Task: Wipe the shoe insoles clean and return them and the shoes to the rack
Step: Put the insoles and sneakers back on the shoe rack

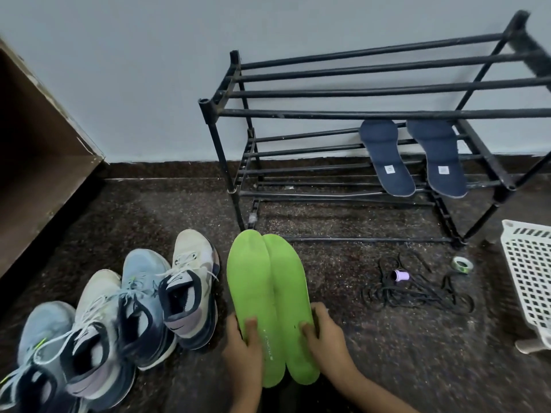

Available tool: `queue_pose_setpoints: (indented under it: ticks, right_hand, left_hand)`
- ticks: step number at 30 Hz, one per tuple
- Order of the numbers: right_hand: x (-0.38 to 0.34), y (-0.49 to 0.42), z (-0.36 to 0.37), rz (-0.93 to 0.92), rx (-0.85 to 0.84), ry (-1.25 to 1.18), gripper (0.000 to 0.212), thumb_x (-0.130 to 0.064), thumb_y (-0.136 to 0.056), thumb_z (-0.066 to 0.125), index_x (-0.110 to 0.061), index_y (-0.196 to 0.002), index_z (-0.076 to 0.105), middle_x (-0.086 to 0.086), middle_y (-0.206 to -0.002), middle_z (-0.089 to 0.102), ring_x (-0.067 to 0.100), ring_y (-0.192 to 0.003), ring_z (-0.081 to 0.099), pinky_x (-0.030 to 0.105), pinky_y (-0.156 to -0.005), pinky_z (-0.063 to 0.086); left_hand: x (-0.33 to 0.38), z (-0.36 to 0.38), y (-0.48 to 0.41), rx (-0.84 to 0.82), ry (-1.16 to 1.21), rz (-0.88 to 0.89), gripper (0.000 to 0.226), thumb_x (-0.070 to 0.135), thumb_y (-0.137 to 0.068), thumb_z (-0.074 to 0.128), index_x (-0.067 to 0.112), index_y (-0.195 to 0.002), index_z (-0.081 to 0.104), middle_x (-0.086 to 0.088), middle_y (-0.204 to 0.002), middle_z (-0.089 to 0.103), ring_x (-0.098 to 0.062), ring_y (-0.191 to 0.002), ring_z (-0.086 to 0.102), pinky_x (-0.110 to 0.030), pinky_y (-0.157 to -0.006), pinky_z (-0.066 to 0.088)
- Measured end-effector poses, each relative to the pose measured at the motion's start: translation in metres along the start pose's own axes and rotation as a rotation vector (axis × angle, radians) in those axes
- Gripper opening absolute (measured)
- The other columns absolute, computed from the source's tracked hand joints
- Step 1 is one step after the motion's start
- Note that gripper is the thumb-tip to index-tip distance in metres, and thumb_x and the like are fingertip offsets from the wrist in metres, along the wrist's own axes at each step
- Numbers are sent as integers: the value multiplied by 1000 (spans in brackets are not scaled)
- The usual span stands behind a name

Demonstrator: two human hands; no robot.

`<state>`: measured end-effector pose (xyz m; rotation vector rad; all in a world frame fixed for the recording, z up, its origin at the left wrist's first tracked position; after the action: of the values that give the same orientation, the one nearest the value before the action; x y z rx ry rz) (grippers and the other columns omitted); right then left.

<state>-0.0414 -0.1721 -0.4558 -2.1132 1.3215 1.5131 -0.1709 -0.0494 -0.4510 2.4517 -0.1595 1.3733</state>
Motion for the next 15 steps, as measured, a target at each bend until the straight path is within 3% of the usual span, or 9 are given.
queue_pose_setpoints:
  ticks: [4,8,11,13,15]
  right_hand:
    - [-39,11,-37,-44,102,-190,14,-17,-99,42,-31,-100,46,-8,-75,65,3,-59,57,12,-50,41]
    - [-79,1,-84,-111,232,-335,18,-13,-100,39,-26,-111,43,-8,-82,63,4,-66,57,9,-49,40]
    - [-106,-26,-108,-107,236,-407,26,-12,-97,46,-19,-120,35,-2,-96,59,7,-78,58,9,-57,43]
    - [-121,-52,-117,-58,161,-529,40,-10,-92,57,-17,-120,30,4,-108,57,17,-91,61,24,-72,53]
    - [-137,-81,-125,-29,99,-602,53,-4,-85,67,-16,-118,27,8,-113,55,25,-100,60,38,-81,55]
  left_hand:
    - [58,2,8,-2,117,112,35,40,-93,51,15,-117,58,2,-92,68,-3,-75,59,-24,-60,41]
    - [129,14,9,-152,294,120,37,17,-84,74,18,-117,56,6,-97,67,-1,-80,62,-8,-55,46]
    - [180,31,-6,-320,469,62,48,7,-78,78,18,-119,55,-2,-105,70,-13,-89,68,-18,-67,55]
    - [207,44,-26,-424,548,2,52,-1,-79,75,13,-124,52,-9,-109,70,-22,-94,69,-31,-75,58]
    - [230,55,-52,-476,548,-5,58,-8,-80,70,10,-129,46,-12,-110,68,-26,-96,68,-34,-74,58]
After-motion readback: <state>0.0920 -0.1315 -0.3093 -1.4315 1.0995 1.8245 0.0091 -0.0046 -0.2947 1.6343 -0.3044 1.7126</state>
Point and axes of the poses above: each hand's wrist, its own y-axis away from the middle knuckle, its own z-axis out of the palm, x = y × z, the point moved 6 cm from there along -y, towards the middle knuckle
